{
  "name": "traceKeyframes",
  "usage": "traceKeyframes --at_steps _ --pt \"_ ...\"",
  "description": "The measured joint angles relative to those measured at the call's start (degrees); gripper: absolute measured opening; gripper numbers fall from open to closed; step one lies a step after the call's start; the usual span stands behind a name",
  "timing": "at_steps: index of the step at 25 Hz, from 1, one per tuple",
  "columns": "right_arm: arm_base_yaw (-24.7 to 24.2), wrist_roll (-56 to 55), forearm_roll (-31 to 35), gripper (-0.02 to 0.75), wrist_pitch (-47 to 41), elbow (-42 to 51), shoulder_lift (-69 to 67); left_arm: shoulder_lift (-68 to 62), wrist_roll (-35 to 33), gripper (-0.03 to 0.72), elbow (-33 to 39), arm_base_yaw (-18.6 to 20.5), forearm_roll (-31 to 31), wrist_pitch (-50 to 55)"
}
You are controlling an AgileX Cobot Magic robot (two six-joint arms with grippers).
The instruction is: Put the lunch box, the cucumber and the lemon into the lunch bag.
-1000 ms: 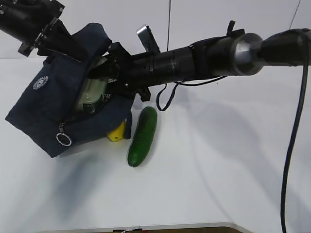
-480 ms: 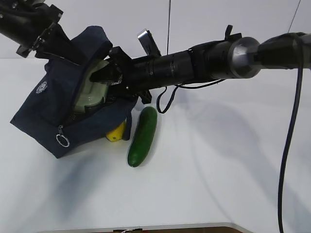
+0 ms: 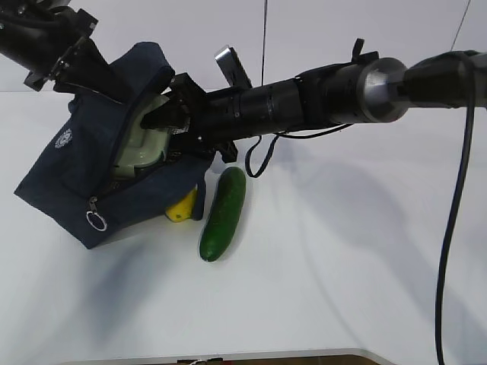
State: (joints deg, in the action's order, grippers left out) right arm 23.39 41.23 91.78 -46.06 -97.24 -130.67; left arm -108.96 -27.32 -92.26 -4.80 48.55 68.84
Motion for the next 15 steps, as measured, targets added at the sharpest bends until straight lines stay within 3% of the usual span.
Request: traceKeyframes --at_steps 7,15 --pt "0.1 -0.1 -0.3 0.429 0.0 0.0 0.0 0.0 -0.1 -0.013 0.0 0.0 -0.1 0.1" --pt "0.1 -1.9 -3.3 0.496 -1.6 -0.5 0.0 0.0 -0.4 -0.013 0.0 0.4 -0.5 0.1"
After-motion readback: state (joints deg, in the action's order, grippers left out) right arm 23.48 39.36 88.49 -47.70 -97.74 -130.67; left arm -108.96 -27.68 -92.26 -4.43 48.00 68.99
